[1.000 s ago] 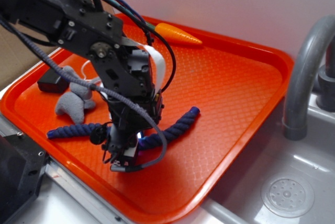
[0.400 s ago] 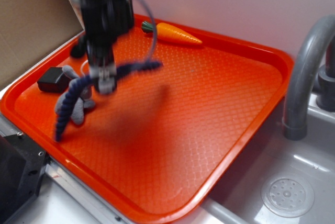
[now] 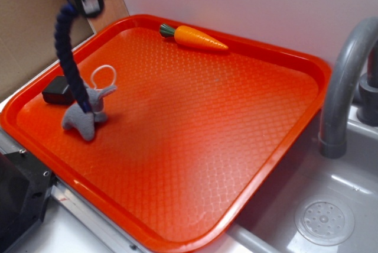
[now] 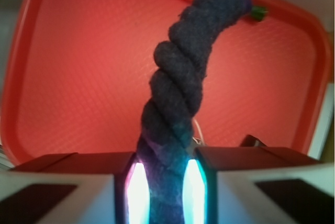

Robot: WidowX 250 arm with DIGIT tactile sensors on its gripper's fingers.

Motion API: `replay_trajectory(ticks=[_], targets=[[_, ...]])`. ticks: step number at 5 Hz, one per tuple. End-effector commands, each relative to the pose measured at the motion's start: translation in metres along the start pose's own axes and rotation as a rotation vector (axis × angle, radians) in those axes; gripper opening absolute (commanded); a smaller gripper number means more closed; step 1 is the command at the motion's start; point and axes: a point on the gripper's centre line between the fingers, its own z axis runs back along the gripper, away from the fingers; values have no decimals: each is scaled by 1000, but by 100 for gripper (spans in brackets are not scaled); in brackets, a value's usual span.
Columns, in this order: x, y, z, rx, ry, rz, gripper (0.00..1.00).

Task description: Grab the blue rope.

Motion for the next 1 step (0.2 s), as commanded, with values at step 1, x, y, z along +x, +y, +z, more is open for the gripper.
replay_trajectory(ticks=[1], targets=[[-11, -4, 16, -9, -55, 18, 0]])
